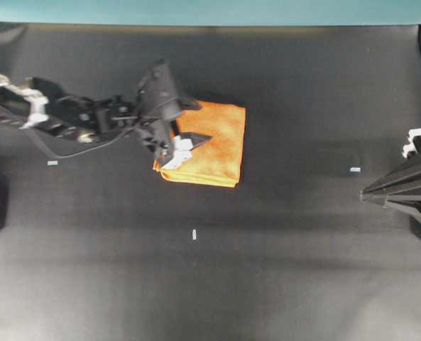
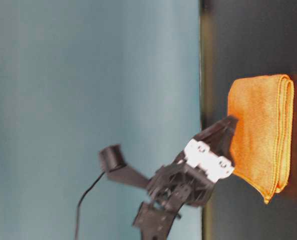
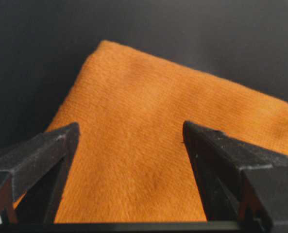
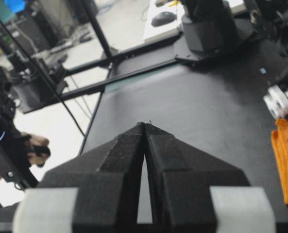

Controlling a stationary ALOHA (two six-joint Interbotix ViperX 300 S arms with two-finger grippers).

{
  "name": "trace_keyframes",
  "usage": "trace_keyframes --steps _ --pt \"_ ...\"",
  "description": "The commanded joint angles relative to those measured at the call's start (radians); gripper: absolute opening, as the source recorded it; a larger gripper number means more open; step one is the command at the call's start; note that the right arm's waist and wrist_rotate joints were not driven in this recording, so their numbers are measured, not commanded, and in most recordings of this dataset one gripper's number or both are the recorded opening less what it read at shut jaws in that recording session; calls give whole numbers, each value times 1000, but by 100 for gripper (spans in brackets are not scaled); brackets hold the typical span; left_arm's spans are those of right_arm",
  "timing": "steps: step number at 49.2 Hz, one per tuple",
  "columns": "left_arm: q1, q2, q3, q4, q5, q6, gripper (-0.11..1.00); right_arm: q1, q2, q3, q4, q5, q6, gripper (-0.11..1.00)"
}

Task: Push an orange cloth with the left arm to wipe the desk.
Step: 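Lower the left gripper onto the near-left corner of the orange cloth, then push the orange cloth with the left gripper toward the lower left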

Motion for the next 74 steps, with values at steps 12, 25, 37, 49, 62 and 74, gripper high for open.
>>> trace_keyframes --steps 12,25,37,49,62,74 --pt "2 57 -21 5 0 -21 82 0 -5 6 2 -5 2 0" --pt "-14 46 44 5 2 -43 82 0 -17 8 2 -5 0 0" --pt "-100 11 112 3 -3 -43 82 0 -26 11 3 5 2 0" --pt "-233 -58 184 5 -3 -57 82 0 -31 18 2 12 0 0" --pt "-399 -114 252 3 -3 -143 82 0 -35 18 2 12 2 0" --pt "-560 -115 265 5 -2 -189 82 0 -35 20 2 12 0 0"
